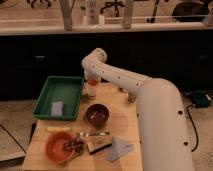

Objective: Place apple in paper cup

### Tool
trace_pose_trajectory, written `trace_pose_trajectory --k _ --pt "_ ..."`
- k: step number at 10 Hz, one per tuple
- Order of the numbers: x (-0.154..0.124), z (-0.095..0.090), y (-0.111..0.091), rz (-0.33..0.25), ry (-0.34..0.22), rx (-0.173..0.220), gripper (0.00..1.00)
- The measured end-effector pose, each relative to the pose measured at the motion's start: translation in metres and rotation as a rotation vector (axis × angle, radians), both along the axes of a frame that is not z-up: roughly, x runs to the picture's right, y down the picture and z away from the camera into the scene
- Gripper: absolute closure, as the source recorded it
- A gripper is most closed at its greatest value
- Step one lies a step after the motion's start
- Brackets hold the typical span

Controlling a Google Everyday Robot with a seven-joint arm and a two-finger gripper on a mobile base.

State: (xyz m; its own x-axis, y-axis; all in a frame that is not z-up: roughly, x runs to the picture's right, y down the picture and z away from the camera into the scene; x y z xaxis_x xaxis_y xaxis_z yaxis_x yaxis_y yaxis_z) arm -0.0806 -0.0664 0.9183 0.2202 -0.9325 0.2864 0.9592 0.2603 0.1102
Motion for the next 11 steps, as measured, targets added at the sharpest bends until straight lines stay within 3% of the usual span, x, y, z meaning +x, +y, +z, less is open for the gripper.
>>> trace_pose_trajectory --k 3,6,11 --pt "0.0018 0.0011 0.0009 0.0 -0.007 0.004 0.95" --pt "0.0042 0.0018 0.0004 0.003 -0.018 0.014 0.89" --pt "0.0044 0.0033 0.0009 0.001 -0.035 0.025 0.95"
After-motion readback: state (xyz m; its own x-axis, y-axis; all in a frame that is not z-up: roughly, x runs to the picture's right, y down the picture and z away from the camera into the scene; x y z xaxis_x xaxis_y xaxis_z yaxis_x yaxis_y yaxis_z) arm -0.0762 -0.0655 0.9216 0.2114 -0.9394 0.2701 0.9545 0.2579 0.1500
